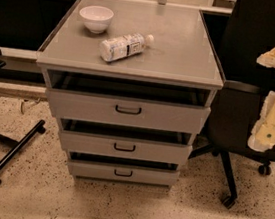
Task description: Open middle drawer
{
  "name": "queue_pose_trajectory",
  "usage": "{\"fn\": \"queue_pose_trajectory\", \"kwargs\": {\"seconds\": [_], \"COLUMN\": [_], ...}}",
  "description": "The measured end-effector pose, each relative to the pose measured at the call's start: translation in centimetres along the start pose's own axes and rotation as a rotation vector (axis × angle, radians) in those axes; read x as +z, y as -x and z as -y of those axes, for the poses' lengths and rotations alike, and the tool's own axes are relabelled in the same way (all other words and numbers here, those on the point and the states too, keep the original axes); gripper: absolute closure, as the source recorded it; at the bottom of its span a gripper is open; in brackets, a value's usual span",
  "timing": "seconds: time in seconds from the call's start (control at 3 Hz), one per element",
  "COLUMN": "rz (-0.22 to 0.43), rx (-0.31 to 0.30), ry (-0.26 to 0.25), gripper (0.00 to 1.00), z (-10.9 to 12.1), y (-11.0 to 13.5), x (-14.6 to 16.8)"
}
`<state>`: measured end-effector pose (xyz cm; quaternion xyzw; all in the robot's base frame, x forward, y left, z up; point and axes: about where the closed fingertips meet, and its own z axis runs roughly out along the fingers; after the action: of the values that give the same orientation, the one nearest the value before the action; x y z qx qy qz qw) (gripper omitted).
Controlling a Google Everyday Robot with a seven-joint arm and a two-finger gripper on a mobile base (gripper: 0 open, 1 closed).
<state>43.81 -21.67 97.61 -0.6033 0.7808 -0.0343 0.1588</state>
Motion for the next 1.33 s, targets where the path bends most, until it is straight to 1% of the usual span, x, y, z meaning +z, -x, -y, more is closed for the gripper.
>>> {"fn": "queue_pose_trajectory", "kwargs": {"seconds": [0.33, 0.67, 1.0, 1.33], "rz": [0.000, 0.031, 0.107, 0.219], "rx": [0.000, 0.014, 0.056, 0.144], "ry": [0.000, 0.023, 0.089, 0.145], "gripper": [0.00, 0.00, 0.00, 0.00], "z": [0.0, -0.8, -3.0, -5.3], "y": [0.0, -1.0, -4.1, -7.1], "x": [0.0, 2.6, 9.6, 20.1]}}
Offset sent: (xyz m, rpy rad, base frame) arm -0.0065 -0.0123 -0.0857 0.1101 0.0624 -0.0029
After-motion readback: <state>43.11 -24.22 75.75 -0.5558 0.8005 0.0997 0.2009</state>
